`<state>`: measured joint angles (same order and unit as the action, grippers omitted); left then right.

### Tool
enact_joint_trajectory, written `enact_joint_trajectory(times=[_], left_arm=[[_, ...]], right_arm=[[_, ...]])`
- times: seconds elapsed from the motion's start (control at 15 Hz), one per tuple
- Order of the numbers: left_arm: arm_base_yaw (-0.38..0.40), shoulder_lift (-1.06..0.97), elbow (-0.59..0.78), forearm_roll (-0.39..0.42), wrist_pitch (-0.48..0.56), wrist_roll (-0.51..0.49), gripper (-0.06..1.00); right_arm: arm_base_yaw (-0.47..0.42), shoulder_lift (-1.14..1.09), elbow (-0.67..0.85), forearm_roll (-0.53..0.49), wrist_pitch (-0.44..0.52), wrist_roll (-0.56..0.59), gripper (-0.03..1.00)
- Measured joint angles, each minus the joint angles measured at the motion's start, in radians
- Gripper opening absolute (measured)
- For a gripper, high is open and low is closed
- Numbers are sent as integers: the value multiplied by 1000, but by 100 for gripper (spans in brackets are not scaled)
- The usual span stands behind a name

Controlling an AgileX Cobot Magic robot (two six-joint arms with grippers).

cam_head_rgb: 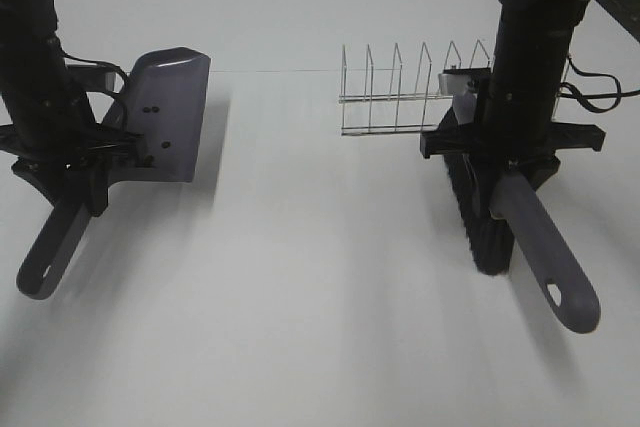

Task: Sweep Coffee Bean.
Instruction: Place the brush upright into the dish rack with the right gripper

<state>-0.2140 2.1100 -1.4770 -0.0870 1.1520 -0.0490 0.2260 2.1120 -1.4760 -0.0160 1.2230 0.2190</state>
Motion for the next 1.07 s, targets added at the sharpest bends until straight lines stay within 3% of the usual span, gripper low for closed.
enact_joint_trajectory(times=[0.73,1.07], left_arm=[[0,0,0,6,0,14,33],[0,0,0,15,0,15,33]], right_arm=[[0,150,-335,-9,-2,-20,34],[0,217,-425,-79,6,-37,34]])
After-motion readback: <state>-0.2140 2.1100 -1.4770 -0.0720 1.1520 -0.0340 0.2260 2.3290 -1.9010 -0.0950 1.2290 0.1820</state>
